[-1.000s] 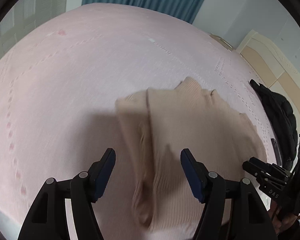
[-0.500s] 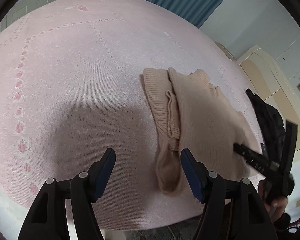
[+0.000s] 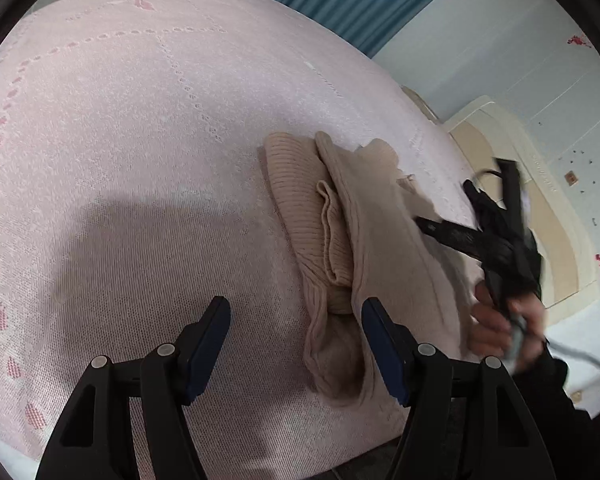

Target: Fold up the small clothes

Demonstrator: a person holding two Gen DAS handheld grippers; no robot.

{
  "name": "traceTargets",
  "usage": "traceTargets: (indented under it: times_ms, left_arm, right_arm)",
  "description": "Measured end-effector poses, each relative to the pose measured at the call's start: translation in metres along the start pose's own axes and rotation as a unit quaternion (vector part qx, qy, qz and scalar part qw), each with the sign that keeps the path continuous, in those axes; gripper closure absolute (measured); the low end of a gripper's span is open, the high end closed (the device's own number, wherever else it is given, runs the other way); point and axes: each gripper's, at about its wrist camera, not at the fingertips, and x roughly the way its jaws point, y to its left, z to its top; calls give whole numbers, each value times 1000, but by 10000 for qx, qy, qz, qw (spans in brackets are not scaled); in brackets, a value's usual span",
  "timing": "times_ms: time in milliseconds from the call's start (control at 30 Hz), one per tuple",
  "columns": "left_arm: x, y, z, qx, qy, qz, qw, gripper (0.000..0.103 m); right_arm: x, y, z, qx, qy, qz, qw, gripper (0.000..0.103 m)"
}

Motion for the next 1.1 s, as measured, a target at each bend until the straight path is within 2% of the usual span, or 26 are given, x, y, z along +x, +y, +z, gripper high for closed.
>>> traceTargets:
  times_ms: [167,333,500,667,767,867,967,1067,1100]
  left_arm:
    - [1,-6,-6,9,165,-142,9998,37]
    - [7,-15,-16,-22,290,-333,9990,37]
    - [24,-25,-15,-100,335,-413,9985,34]
    - [44,-43,-4,14,329,-58,9994,35]
    - [54,-53,3,90,257,129,9995,35]
    - [65,-57,14,-92,199,176,9996,35]
    - [71,-55,23,-461,161,321,9983,45]
    - [68,-53,24,-679,127,596,9958,62]
    - [69,-54,26,-714,141,651,9952,71]
  right_arm:
    - [8,-2,17,75,41,-34,10000,56]
    - [-16,-5,5,-7,-11,103,9999,57]
    - [-55,-10,-48,-252,-121,261,9993,57]
    - [-81,-11,-111,-510,-69,256,9983,57]
    - [-87,-8,-136,-779,177,462,9957,57]
    - [-105,-17,-148,-861,14,488,9951,57]
    - [-127,-39,-148,-560,-374,509,9964,57]
    - [-145,-70,-144,-137,-738,514,9959,57]
    - [-148,-78,-143,6,-813,529,9953,57]
